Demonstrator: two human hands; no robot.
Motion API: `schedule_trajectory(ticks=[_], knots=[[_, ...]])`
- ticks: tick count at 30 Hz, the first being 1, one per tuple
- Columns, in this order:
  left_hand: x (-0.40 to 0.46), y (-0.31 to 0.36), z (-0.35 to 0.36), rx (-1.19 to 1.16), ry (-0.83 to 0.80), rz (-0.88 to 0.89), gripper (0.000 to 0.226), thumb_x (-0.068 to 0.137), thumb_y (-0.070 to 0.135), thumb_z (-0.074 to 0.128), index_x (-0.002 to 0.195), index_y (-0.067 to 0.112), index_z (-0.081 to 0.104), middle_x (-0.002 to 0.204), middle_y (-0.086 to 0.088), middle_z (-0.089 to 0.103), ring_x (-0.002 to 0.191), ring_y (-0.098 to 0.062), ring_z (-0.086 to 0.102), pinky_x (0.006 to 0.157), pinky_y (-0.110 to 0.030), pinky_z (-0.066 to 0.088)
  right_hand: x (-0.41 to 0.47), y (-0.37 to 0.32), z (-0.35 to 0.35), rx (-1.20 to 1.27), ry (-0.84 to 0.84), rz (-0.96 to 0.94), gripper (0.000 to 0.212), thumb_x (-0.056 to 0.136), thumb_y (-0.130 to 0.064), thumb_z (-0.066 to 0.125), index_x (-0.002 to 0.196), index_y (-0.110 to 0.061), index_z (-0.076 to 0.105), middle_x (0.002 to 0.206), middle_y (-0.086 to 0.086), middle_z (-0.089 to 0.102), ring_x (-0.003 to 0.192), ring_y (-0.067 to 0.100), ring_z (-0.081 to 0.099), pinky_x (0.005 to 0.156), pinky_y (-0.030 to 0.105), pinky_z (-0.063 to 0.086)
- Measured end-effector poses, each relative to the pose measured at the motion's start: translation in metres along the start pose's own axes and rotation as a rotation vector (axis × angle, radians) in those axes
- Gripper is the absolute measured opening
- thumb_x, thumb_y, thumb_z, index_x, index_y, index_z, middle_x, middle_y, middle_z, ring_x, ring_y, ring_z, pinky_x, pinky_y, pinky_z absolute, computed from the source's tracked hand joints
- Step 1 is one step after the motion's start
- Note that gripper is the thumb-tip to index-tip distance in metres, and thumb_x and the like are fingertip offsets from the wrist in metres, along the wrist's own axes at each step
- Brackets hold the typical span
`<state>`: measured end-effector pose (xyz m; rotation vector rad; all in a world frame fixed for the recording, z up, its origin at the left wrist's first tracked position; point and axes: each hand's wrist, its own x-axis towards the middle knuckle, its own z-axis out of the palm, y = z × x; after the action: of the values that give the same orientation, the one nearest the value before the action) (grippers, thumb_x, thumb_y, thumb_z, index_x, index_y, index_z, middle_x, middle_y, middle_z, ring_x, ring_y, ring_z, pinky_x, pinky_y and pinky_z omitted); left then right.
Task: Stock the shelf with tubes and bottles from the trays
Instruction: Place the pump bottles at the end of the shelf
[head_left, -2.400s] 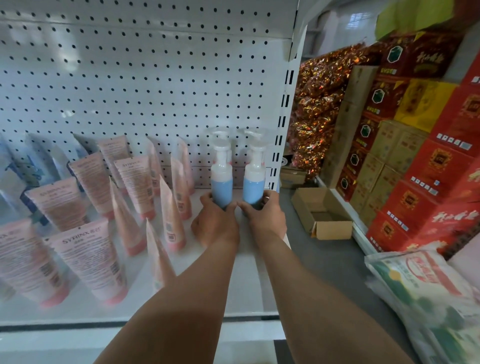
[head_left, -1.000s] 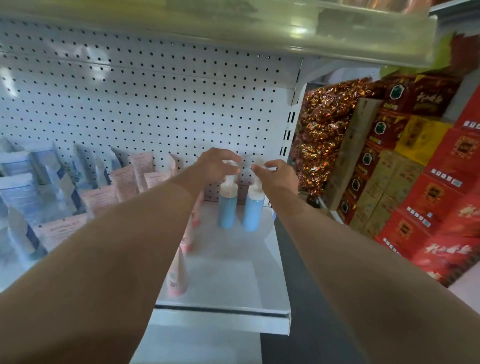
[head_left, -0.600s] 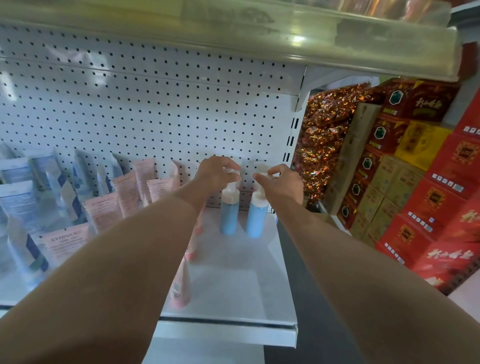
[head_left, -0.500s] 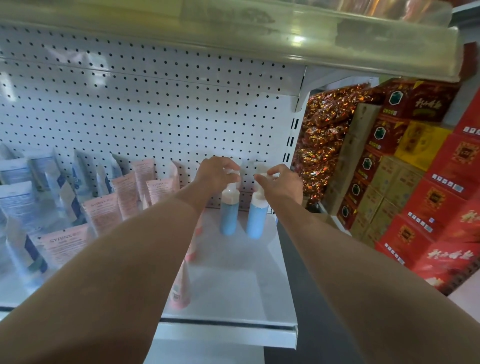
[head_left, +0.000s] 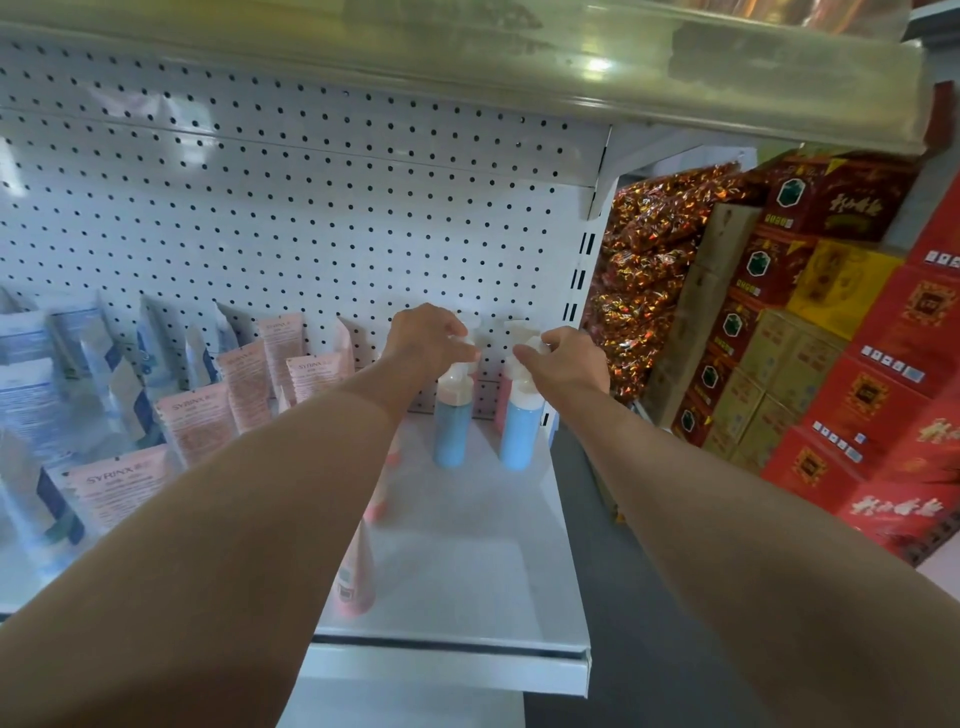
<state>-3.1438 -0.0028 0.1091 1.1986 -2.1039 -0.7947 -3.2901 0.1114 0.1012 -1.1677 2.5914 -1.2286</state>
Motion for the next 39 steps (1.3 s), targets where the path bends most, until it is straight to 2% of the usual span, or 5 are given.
schedule_trajectory(ticks=[4, 10, 28, 36, 39], knots=[[-0.001, 0.004, -0.002, 0.057, -0.020, -0.004, 0.047, 0.075, 0.034, 0.085, 0.117, 0.018, 0.070, 0.116, 0.003, 0.068, 0.096, -0.015, 0.065, 0.083, -0.021, 0.045, 0.001, 0.000, 0.002, -0.017, -0.002, 0.001, 0.051, 0.086, -0.042, 0.072, 0.130, -0.018, 0.063, 0.119, 0.005, 0.067, 0.107, 0.022, 0.063, 0.073, 0.030, 0.049], [-0.005, 0.008, -0.001, 0.109, 0.006, -0.027, 0.036, 0.073, 0.043, 0.084, 0.101, 0.025, 0.069, 0.097, 0.008, 0.063, 0.083, -0.011, 0.056, 0.060, -0.021, 0.038, 0.001, -0.006, 0.004, 0.071, -0.081, -0.042, 0.045, 0.092, -0.028, 0.068, 0.135, -0.016, 0.062, 0.129, 0.004, 0.066, 0.116, 0.025, 0.062, 0.095, 0.043, 0.055], [-0.015, 0.015, 0.005, 0.237, 0.059, 0.019, 0.049, 0.076, 0.050, 0.079, 0.112, 0.018, 0.066, 0.115, 0.001, 0.064, 0.115, -0.021, 0.055, 0.089, -0.037, 0.051, 0.005, -0.002, -0.002, 0.040, -0.160, -0.085, 0.041, 0.095, -0.015, 0.060, 0.136, -0.014, 0.061, 0.134, 0.008, 0.063, 0.121, 0.028, 0.058, 0.101, 0.051, 0.049], [-0.019, 0.018, 0.007, 0.303, 0.098, 0.018, 0.046, 0.081, 0.051, 0.074, 0.114, 0.021, 0.065, 0.113, 0.000, 0.063, 0.120, -0.022, 0.050, 0.082, -0.033, 0.043, 0.000, -0.003, -0.008, 0.030, -0.191, -0.089, 0.044, 0.096, -0.011, 0.058, 0.140, -0.014, 0.057, 0.140, 0.009, 0.059, 0.125, 0.028, 0.056, 0.102, 0.047, 0.050], [-0.019, 0.018, 0.007, 0.312, 0.103, 0.017, 0.046, 0.081, 0.052, 0.073, 0.114, 0.021, 0.065, 0.111, 0.001, 0.064, 0.119, -0.022, 0.049, 0.078, -0.032, 0.042, -0.001, -0.002, -0.008, 0.036, -0.197, -0.074, 0.040, 0.096, -0.010, 0.057, 0.135, -0.013, 0.061, 0.123, 0.008, 0.064, 0.114, 0.026, 0.060, 0.098, 0.042, 0.053]])
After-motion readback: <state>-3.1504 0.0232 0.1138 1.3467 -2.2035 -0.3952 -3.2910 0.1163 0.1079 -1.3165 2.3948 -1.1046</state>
